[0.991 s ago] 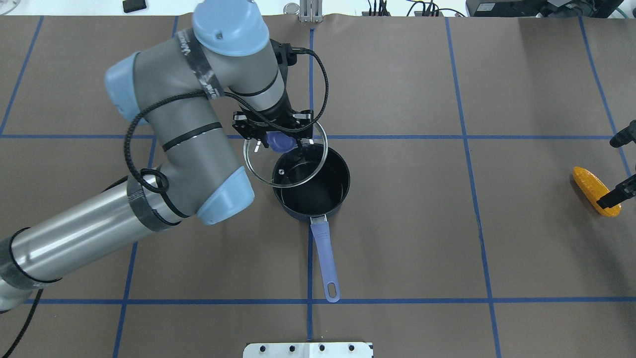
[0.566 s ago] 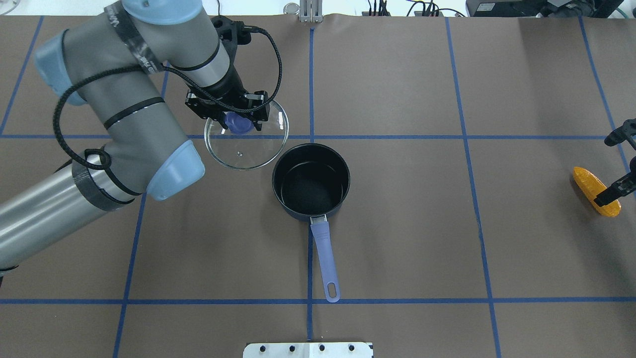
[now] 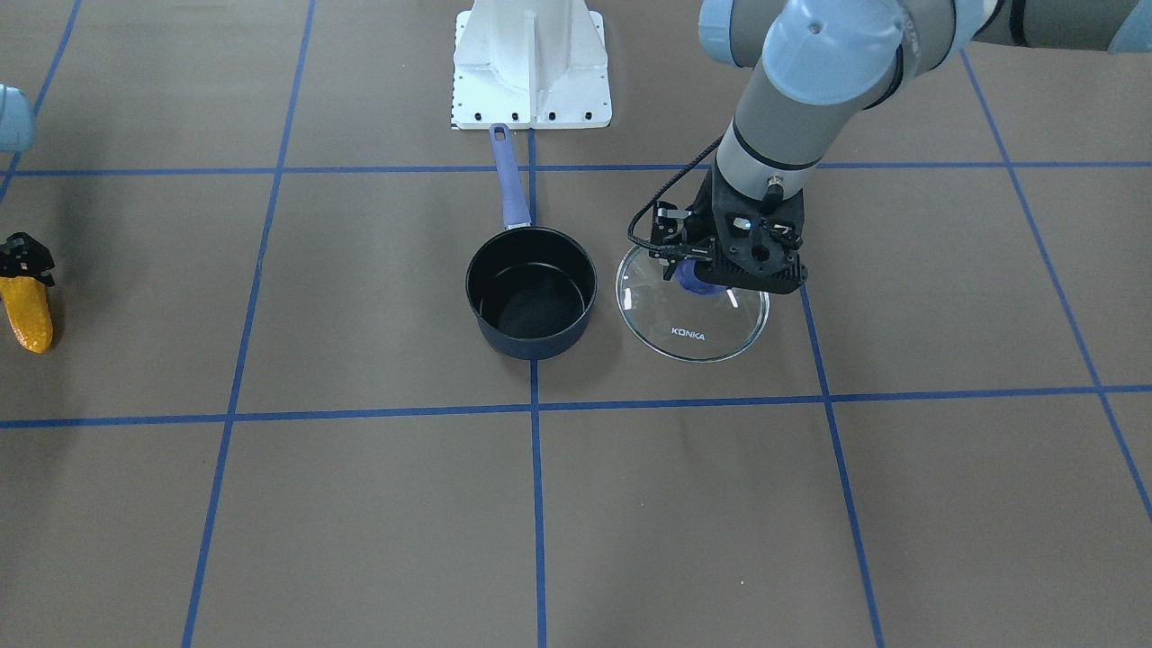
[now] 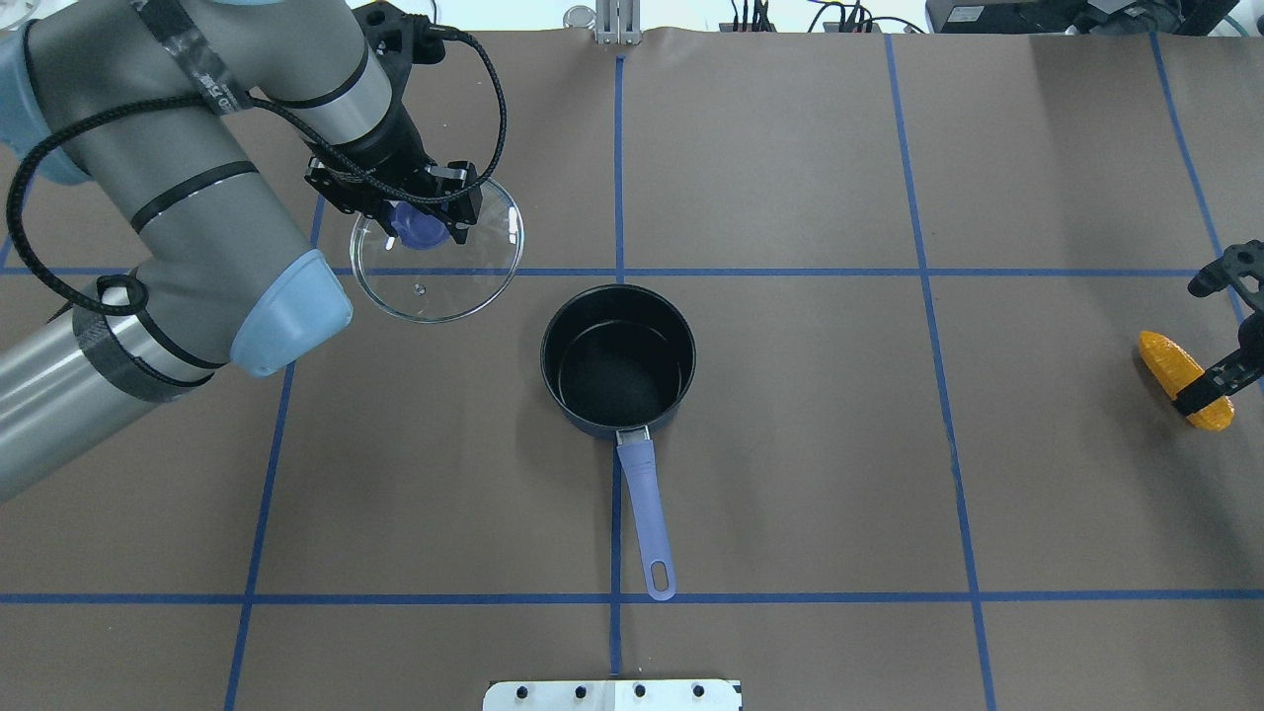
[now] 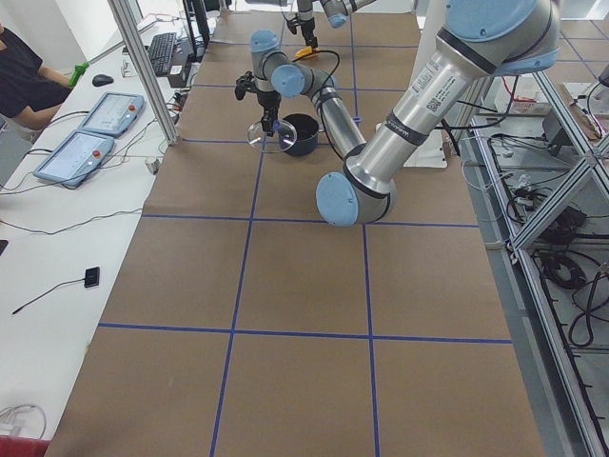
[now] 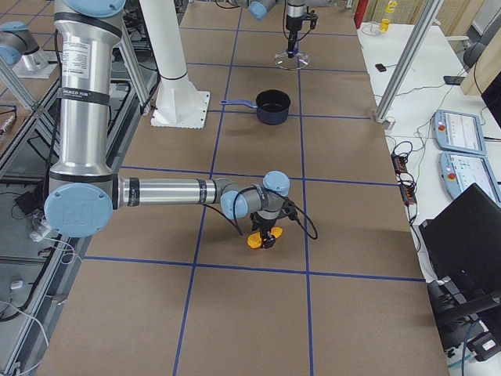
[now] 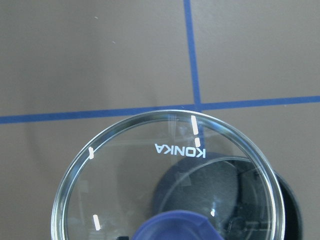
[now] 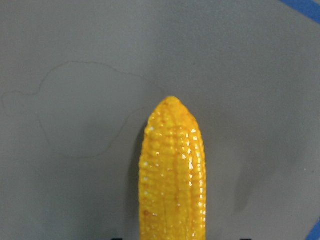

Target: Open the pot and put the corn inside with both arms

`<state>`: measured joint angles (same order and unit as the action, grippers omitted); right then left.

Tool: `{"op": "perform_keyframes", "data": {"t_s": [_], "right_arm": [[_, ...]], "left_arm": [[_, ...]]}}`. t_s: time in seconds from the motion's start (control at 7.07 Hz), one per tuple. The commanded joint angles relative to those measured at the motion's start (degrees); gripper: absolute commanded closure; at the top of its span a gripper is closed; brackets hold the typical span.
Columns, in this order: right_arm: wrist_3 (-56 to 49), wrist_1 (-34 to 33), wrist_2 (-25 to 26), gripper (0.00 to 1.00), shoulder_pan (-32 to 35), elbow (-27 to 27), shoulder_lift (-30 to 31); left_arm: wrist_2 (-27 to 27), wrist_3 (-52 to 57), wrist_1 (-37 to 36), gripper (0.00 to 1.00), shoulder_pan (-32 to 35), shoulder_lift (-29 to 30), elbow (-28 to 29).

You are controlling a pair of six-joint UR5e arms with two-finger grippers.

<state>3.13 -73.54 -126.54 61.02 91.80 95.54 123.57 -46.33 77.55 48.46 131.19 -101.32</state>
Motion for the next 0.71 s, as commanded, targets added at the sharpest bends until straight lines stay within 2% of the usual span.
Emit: {"op": "perform_keyframes", "data": {"t_s": [0.0, 0.28, 0.57], "right_arm": [[-0.06, -0.29, 2.34, 0.31, -1.25, -0.04, -0.01], [-0.06, -0.55, 2.36, 0.57, -1.16, 0.83, -0.97], [0.03, -0.64, 1.92, 0.73, -1.16, 1.10, -1.41]], "left_arm": [[0.01, 0.18, -0.38, 0.44, 0.49, -0.06, -0.10], [0.01, 0.53, -0.29, 0.44, 0.49, -0.67, -0.10], [-0.08, 0.62, -0.29, 0.44, 0.58, -0.76, -0.02]]}}
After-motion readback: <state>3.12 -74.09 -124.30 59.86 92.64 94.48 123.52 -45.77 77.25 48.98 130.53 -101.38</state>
